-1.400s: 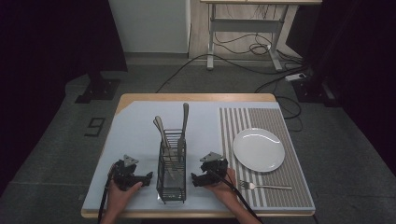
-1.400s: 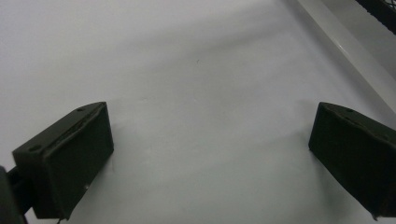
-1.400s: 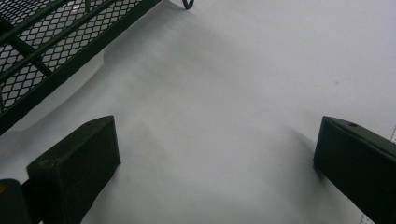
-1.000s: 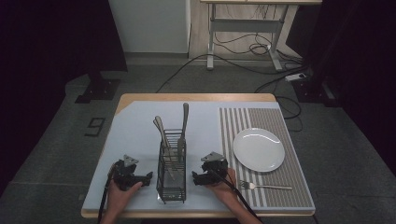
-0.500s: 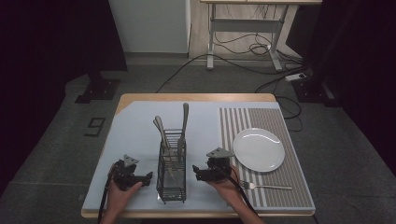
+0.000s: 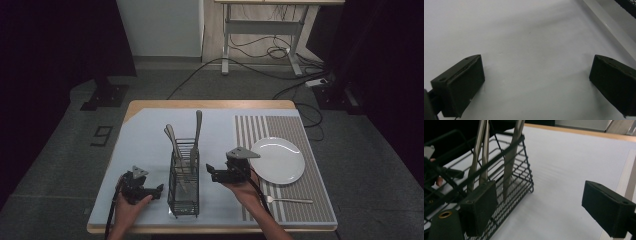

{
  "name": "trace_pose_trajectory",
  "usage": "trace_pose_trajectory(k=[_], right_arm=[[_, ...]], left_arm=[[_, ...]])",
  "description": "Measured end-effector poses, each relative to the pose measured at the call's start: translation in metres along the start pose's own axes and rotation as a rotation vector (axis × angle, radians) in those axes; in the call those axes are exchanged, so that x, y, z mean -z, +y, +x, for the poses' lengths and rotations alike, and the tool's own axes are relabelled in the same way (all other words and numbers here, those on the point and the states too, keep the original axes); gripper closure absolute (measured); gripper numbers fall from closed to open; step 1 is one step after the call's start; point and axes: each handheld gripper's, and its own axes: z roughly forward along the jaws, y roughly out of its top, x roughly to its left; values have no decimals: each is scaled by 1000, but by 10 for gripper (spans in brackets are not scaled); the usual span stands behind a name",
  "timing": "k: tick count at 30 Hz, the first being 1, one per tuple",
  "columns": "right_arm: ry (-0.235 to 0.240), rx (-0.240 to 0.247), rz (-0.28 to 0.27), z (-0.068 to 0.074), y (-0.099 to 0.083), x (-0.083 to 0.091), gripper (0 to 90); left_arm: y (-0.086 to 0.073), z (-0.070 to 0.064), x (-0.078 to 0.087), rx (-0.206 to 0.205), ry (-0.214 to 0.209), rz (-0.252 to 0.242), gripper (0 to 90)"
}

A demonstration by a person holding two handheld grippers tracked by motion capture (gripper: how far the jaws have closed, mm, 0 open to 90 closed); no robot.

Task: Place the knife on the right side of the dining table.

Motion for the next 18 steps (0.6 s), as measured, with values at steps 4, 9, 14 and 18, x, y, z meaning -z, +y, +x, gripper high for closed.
trace_pose_trajectory(k=[4,9,14,18], right_arm=[[3,2,-14,-1,10,-2,129],[11,13,-13,0,17,-8,149],[28,23,-9,2,23,-14,153],[42,35,-15,1,28,-18,166]], left_arm=[[0,0,0,1,0,-1,0],[0,0,0,0,-1,-1,0],[0,0,0,0,0,-1,0],[0,0,0,0,0,0,0]])
